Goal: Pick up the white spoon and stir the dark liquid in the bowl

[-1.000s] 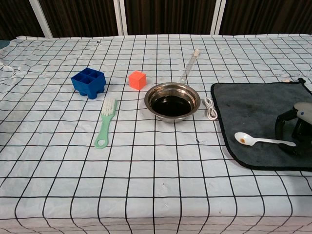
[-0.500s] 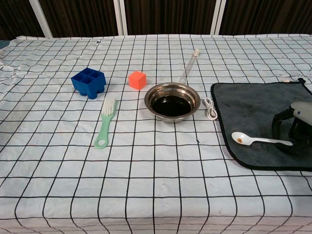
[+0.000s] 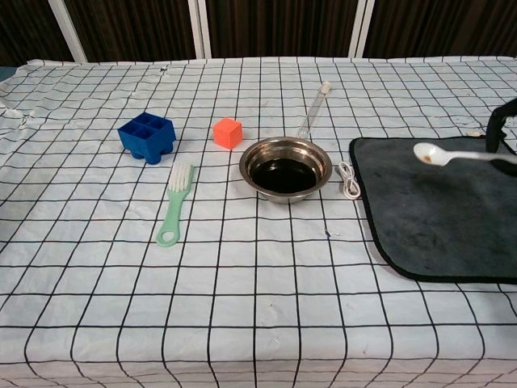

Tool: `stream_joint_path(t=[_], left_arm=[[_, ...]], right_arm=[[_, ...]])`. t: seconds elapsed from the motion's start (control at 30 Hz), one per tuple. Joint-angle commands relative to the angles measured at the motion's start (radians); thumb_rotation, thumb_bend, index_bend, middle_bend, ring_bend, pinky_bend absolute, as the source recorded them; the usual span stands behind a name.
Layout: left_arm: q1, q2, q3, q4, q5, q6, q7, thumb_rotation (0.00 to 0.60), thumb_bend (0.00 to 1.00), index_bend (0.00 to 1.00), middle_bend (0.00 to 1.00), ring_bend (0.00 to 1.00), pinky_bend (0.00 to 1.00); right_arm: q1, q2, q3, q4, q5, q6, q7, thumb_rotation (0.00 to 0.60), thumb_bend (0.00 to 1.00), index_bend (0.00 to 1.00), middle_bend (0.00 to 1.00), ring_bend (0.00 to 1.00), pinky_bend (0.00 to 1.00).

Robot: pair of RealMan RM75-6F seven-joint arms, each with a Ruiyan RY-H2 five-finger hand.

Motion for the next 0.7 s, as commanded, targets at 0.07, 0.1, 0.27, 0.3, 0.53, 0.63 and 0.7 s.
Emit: stream_joint_path(t=[0.07, 0.1, 0.27, 0.3, 0.53, 0.63, 0.7], left_arm=[[0.006, -0.006, -0.004, 0.008, 0.016, 0.026, -0.007, 0.6, 0.22, 0.09, 0.03, 0.0, 0.0], [0.007, -0.009, -0.006, 0.012, 0.021, 0.035, -0.01, 0.6, 0.22, 0.09, 0.03, 0.0, 0.0], [0.016, -0.017, -0.01, 0.024, 0.03, 0.062, -0.023, 0.6, 0.22, 0.09, 0.03, 0.0, 0.0], [0.017, -0.018, -0.011, 0.024, 0.029, 0.065, -0.025, 0.6, 0.22, 0.09, 0.03, 0.0, 0.0], [0.021, -0.022, -0.015, 0.027, 0.031, 0.077, -0.018, 0.6, 0.22, 0.09, 0.03, 0.0, 0.0], [0.019, -0.034, -0.026, 0.039, 0.03, 0.091, -0.013, 0.6, 0.22, 0.09, 0.03, 0.0, 0.0], [0.017, -0.046, -0.034, 0.05, 0.017, 0.09, -0.003, 0.6, 0.22, 0.09, 0.03, 0.0, 0.0]], right_arm=[[0.05, 0.075, 0.038, -0.007, -0.093, 0.032, -0.104, 0.6, 0.4, 0.62, 1.0, 1.0, 1.0], [0.059, 0.083, 0.042, -0.007, -0.102, 0.031, -0.118, 0.6, 0.4, 0.62, 1.0, 1.0, 1.0], [0.127, 0.113, 0.061, 0.027, -0.157, -0.014, -0.182, 0.6, 0.4, 0.62, 1.0, 1.0, 1.0], [0.145, 0.116, 0.063, 0.045, -0.172, -0.031, -0.192, 0.6, 0.4, 0.62, 1.0, 1.0, 1.0], [0.237, 0.085, 0.064, 0.201, -0.301, -0.069, -0.183, 0.6, 0.4, 0.62, 1.0, 1.0, 1.0], [0.266, 0.06, 0.054, 0.282, -0.392, -0.038, -0.172, 0.6, 0.4, 0.62, 1.0, 1.0, 1.0], [0.28, 0.041, 0.043, 0.333, -0.451, -0.011, -0.145, 0.6, 0.4, 0.63, 1.0, 1.0, 1.0]])
